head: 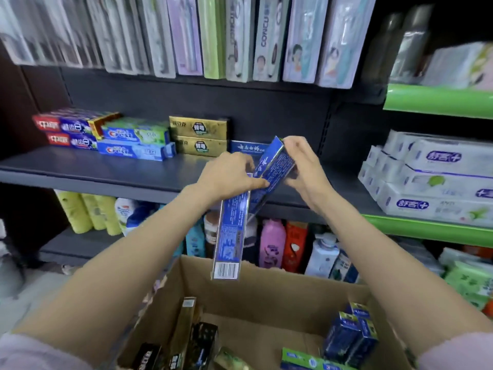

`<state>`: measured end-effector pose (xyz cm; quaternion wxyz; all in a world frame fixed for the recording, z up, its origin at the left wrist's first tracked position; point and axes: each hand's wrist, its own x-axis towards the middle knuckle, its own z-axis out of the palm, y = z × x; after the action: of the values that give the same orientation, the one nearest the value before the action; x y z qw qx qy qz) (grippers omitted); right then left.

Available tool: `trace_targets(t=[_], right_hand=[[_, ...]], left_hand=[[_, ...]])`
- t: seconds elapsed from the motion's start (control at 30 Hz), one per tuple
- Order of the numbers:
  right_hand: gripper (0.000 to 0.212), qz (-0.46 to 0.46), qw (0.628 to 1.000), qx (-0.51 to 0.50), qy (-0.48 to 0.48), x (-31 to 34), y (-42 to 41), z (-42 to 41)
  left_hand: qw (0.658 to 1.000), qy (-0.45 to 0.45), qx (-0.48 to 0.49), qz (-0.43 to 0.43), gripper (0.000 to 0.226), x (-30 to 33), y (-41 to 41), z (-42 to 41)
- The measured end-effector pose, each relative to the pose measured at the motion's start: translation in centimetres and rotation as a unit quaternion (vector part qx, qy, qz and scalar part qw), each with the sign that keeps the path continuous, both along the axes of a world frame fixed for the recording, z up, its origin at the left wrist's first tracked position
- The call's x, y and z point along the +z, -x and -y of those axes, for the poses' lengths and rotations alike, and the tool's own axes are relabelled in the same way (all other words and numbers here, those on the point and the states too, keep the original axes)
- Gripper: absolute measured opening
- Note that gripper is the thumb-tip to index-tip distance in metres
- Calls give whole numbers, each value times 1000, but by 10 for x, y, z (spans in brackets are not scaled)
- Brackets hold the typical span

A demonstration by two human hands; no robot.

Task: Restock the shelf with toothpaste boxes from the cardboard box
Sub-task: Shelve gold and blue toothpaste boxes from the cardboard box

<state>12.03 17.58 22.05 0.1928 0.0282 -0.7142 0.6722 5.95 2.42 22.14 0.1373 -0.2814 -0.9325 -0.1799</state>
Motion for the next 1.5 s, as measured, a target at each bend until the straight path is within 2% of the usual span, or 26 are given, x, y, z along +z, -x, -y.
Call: trace_targets(t=[0.03,0.1,0.17,0.23,0.3,0.33,0.4,0.47,0.53,0.6,0.67,0.77,0.83,0.9,1.0,1.07,1.13,1.17,1.27,1.3,1.4,1.47,1.5], right_hand=[[28,65,998,-8,-7,10,6,2],[52,195,977,-23,-87,28,20,4],[58,274,958,16,-82,39,32,5],[43,261,964,49,12,47,44,8],[23,204,971,56,110,53,63,11],[17,185,970,63,141,55,69,12],[21,183,968,77,156,58,81,13],[35,212,968,74,112,57,91,14],[51,234,972,24,21,54,100,17],[52,222,971,-46,-79,49,109,22],[45,201,969,-72,-127,40,117,25],[35,186,981,0,-57,24,121,26],[52,188,974,45,-116,12,122,20],[68,185,969,74,-144,3,125,16],[66,158,981,50,-97,-7,137,14],[45,166,986,14,18,-11,143,9],[26,195,970,15,141,-13,145,0],[24,209,965,15,155,-14,145,-5],[51,220,973,23,65,-12,148,-16],[52,221,974,16,42,-9,151,-18],[28,202,977,-37,-52,7,163,-21],[24,174,956,-96,-216,16,175,-26],[26,158,931,-121,-308,19,182,-28]], left_hand=[[999,36,4,-37,46,7,5,2],[992,83,8,-96,48,16,18,8],[990,91,5,-104,45,23,34,14],[993,77,1,-90,44,30,51,18],[996,45,-3,-75,43,38,72,21],[997,29,-6,-65,42,40,81,22],[998,17,-14,-64,44,41,97,22],[997,25,-24,-72,50,40,111,20],[997,25,-28,-67,53,37,120,16],[998,13,-20,-50,55,35,128,10],[1000,-28,-9,-1,59,32,140,6],[987,-119,1,107,57,32,157,3],[965,-195,7,175,50,31,161,2],[950,-236,8,205,46,28,163,-1],[934,-282,12,221,47,22,166,-6],[912,-332,17,239,52,19,169,-8],[888,-381,24,257,54,20,173,-7],[880,-398,28,257,53,21,176,-5],[877,-414,71,232,54,20,188,4],[875,-417,87,228,57,17,193,8],[853,-454,116,229,59,6,206,16],[845,-466,127,230,52,1,209,15],[842,-468,130,233,54,0,210,14]])
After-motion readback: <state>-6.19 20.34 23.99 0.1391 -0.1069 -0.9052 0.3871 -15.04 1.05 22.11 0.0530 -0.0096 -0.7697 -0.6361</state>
